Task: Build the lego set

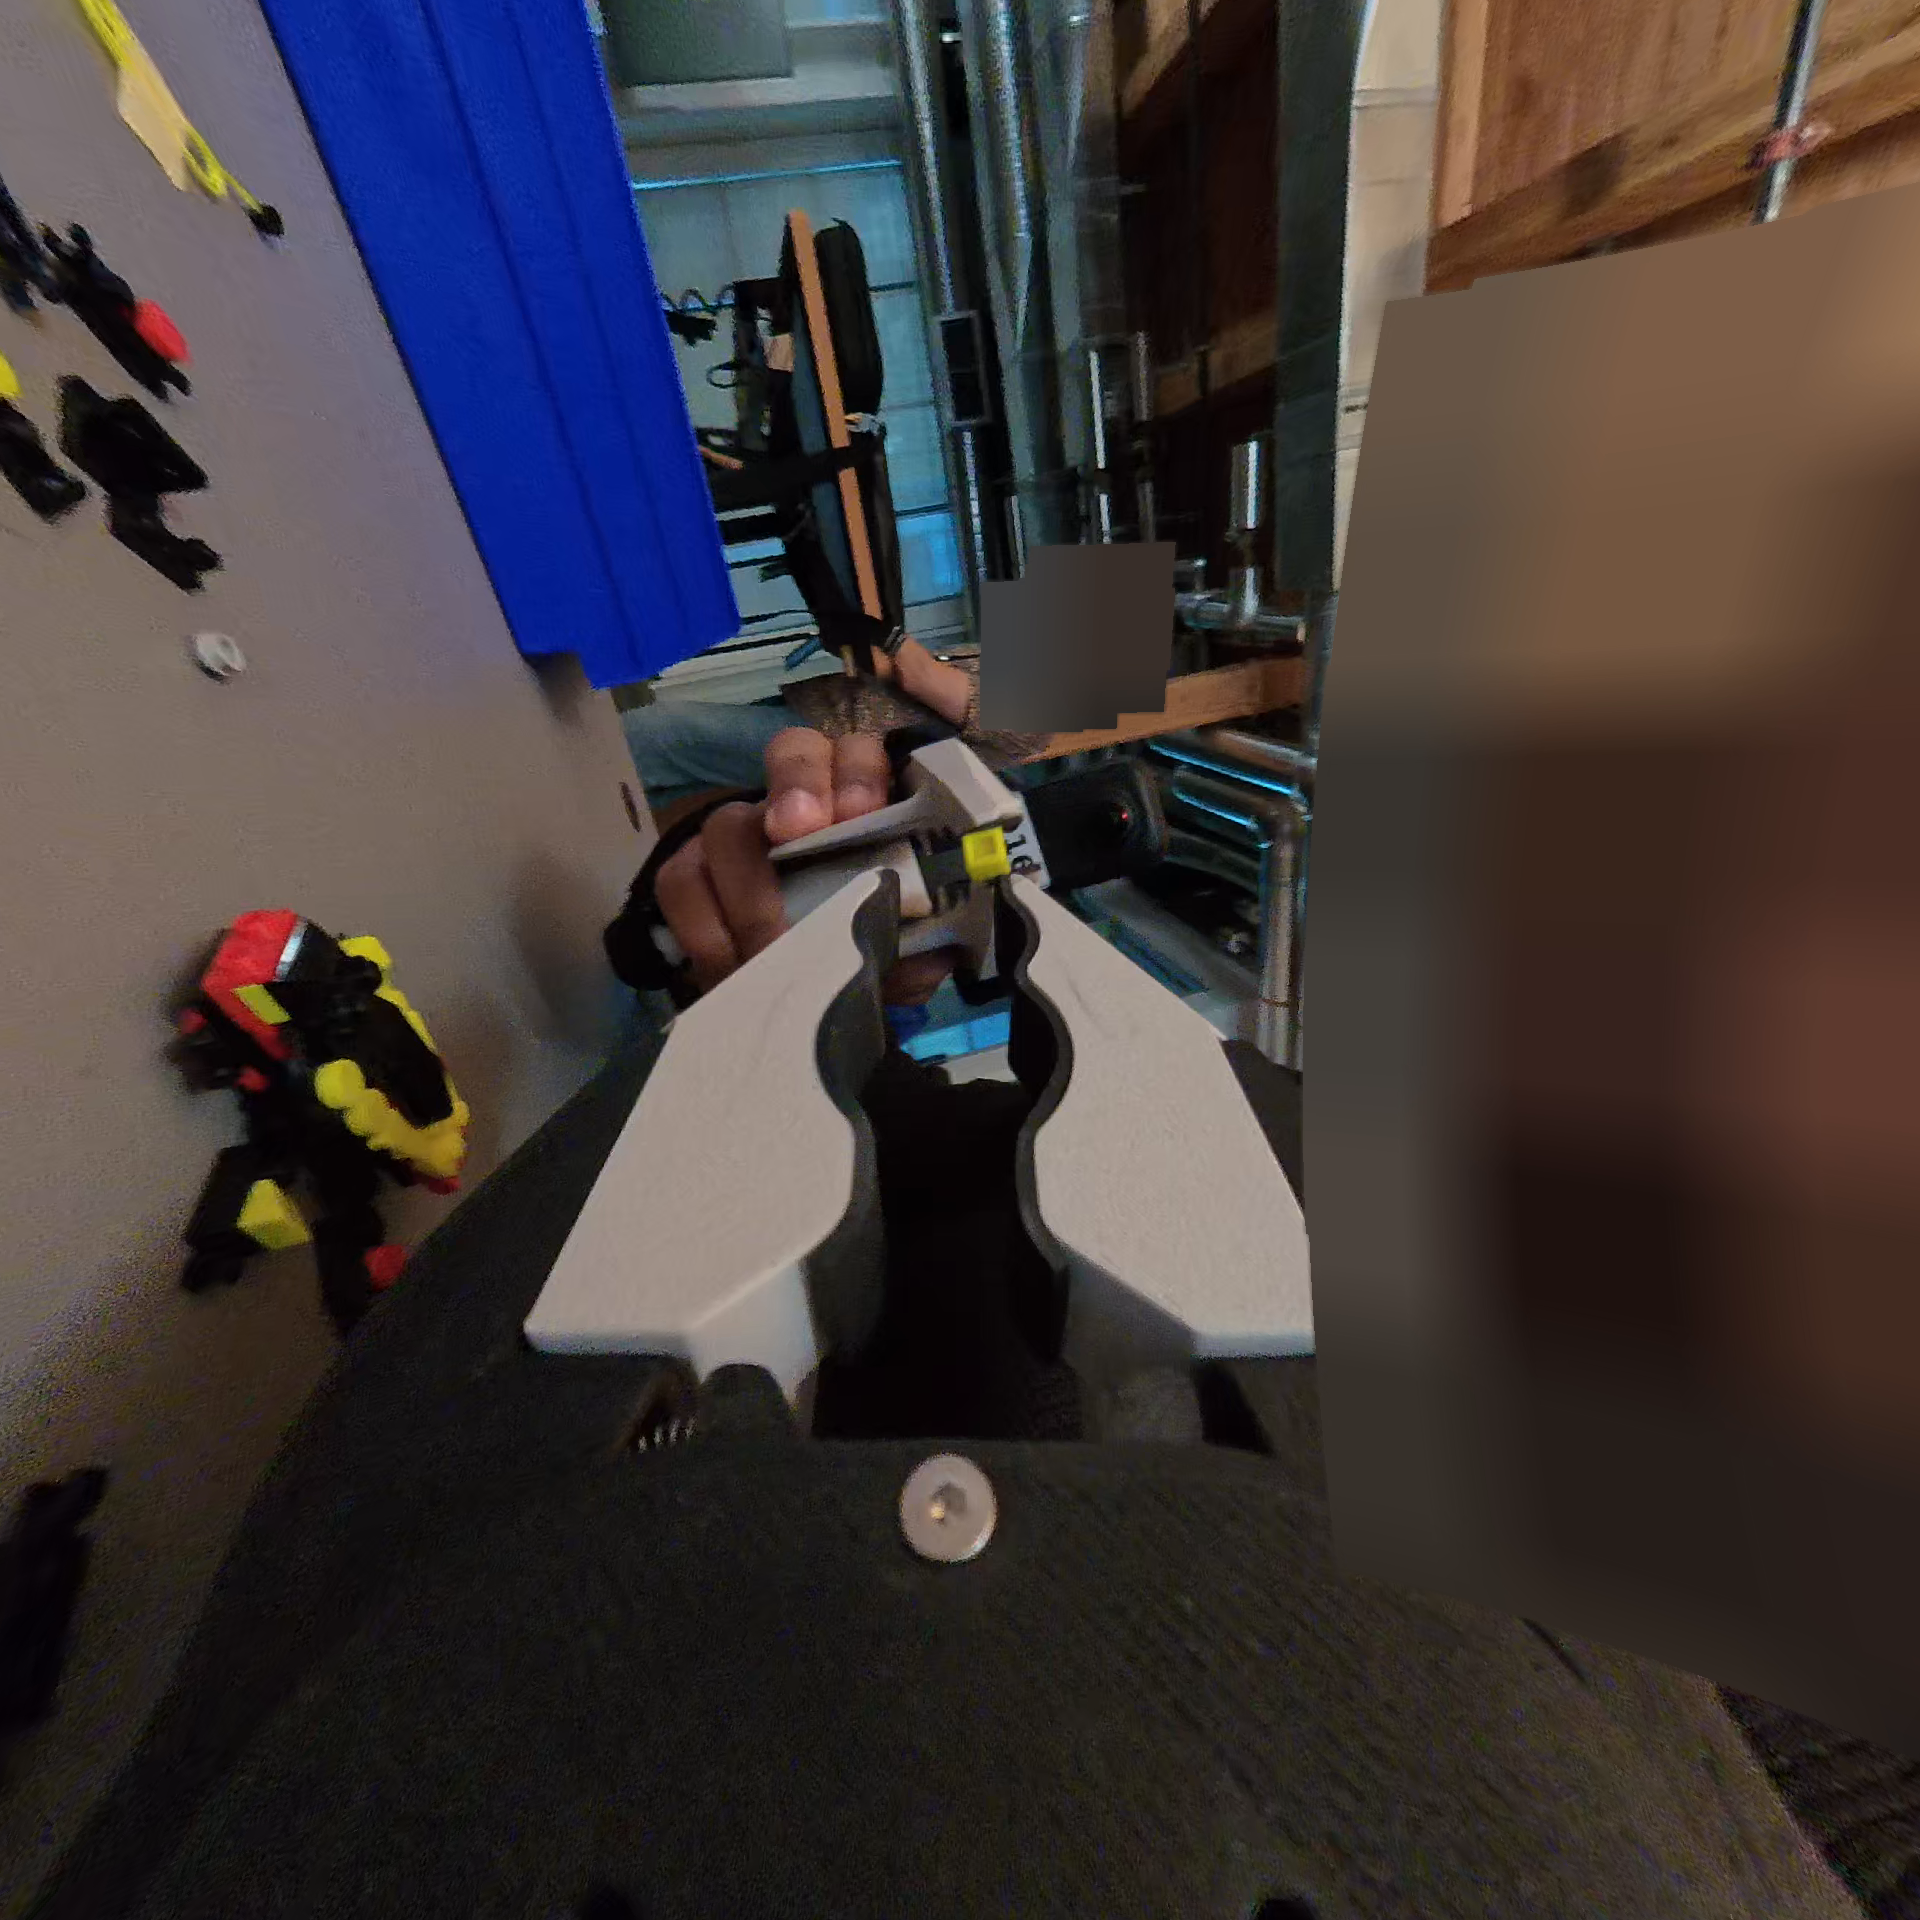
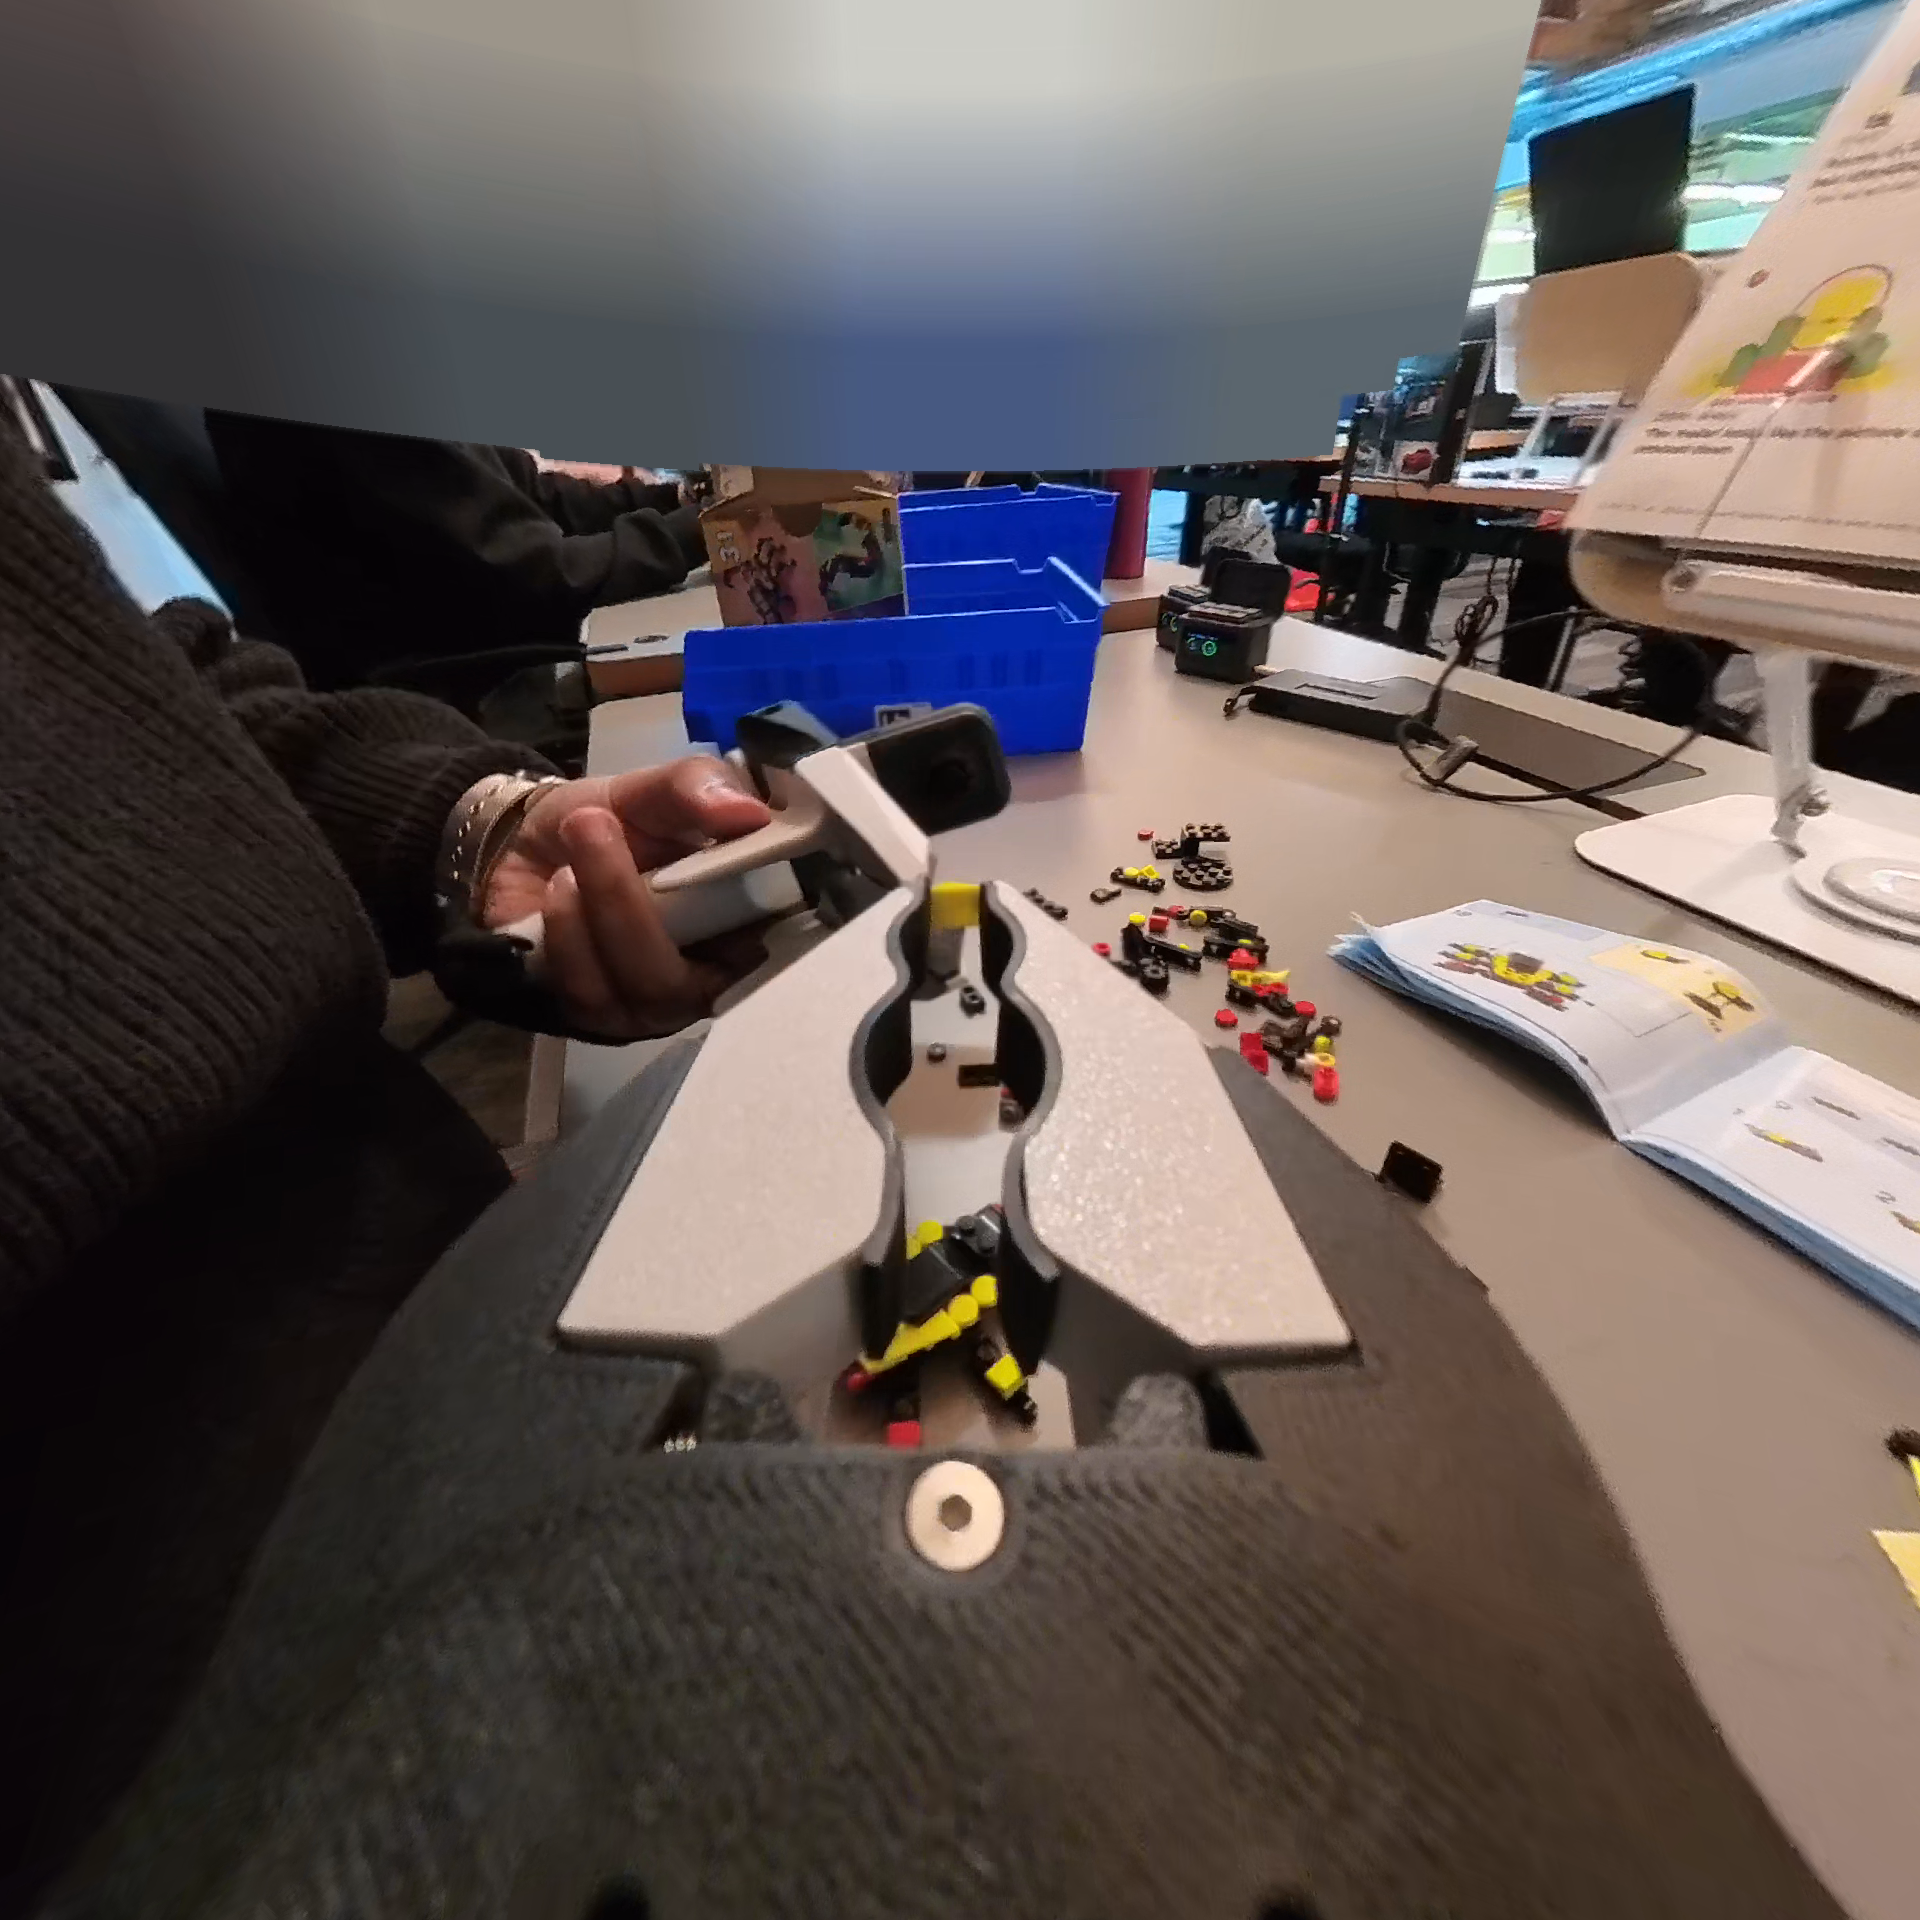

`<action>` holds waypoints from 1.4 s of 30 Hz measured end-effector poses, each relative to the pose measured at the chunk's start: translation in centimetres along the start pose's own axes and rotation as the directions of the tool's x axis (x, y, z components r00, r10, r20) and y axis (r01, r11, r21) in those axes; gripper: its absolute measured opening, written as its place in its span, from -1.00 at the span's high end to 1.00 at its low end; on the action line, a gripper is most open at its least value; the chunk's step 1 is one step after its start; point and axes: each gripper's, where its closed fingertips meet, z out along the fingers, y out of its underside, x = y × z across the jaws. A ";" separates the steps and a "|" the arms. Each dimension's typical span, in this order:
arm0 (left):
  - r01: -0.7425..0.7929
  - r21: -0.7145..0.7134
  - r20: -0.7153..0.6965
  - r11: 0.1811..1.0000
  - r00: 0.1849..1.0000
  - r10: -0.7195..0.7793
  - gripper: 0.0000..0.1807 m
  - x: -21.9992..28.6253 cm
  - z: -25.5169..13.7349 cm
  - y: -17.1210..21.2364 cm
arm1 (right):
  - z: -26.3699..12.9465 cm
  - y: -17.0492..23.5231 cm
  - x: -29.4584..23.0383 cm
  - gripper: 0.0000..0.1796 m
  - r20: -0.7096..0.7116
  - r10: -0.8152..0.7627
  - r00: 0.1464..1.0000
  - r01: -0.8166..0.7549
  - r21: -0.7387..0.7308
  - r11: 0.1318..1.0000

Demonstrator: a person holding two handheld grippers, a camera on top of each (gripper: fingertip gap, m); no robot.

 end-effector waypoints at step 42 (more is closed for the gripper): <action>-0.357 -0.070 0.249 0.931 0.898 0.363 0.83 -2.4 -2.4 -2.5 | -4.4 12.8 5.8 0.89 -0.297 0.317 0.901 -0.434 -0.594 0.677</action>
